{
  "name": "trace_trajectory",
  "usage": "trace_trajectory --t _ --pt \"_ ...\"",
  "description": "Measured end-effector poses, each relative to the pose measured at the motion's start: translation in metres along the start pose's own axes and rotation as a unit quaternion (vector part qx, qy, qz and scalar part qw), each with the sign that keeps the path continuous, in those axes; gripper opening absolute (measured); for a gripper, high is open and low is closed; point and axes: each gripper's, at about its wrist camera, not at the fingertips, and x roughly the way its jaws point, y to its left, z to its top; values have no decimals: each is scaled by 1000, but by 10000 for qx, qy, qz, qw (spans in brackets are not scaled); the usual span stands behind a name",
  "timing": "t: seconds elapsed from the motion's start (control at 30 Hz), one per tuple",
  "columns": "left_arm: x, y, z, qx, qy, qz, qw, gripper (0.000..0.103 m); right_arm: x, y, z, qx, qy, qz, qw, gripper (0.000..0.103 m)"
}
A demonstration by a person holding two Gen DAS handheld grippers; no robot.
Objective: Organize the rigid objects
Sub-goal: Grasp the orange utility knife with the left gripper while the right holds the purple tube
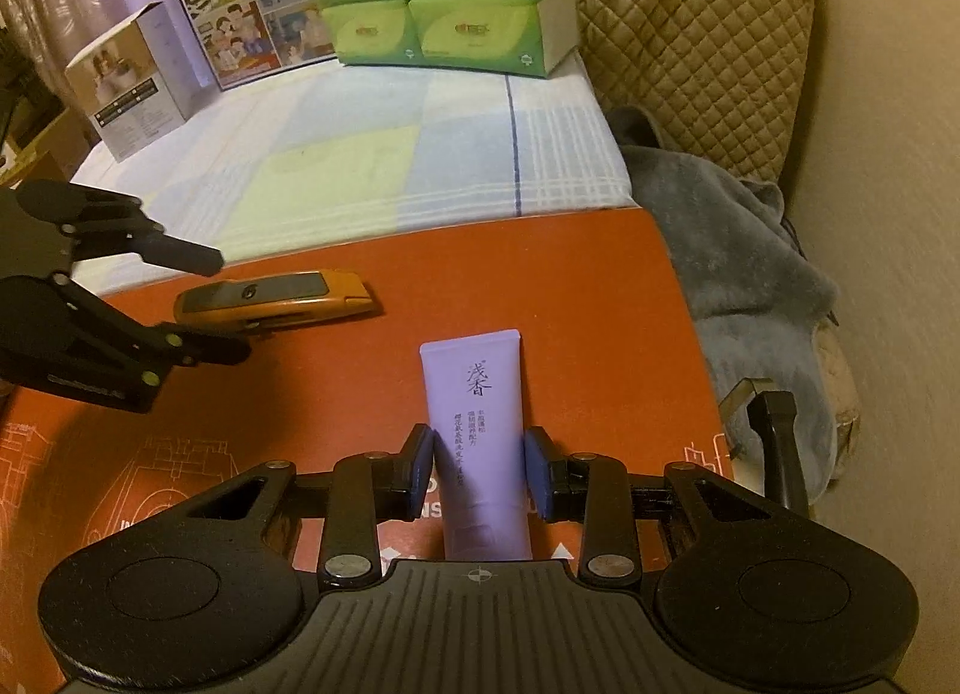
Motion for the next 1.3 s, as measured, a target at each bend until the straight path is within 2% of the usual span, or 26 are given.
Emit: trace_trajectory --t 0.1,0.23,0.4,0.47,0.53,0.63,0.83,1.03,1.17,1.3 --pt "7 1 1 115 35 -48 9999 59 0 0 0 45 3 2 10000 30" --pt "8 7 1 3 -6 -110 9999 47 2 1 1 36 27 -2 10000 30" --pt "2 2 -5 -100 -12 -12 9999 42 4 4 -2 24 44 20 10000 30" --pt "-1 -3 -8 -186 -7 65 9998 32 4 5 -3 8 35 43 10000 30" --pt "-6 -8 -13 -317 -2 169 9994 30 4 6 -4 -30 33 68 10000 30" --pt "-14 -12 -22 -771 6 260 9967 28 4 12 -6 -132 45 150 9998 30" --pt "-36 -27 -50 -1629 57 545 9851 28 3 26 -15 -381 90 358 9986 30" --pt "-69 -45 -90 -2441 213 867 9656 28 -1 41 -29 -665 178 661 9954 30" --pt "-86 -54 -108 -2790 307 860 9559 28 -3 50 -36 -822 247 839 9928 30" --pt "-89 -53 -108 -3034 297 793 9491 29 -3 57 -38 -936 273 917 9910 30"
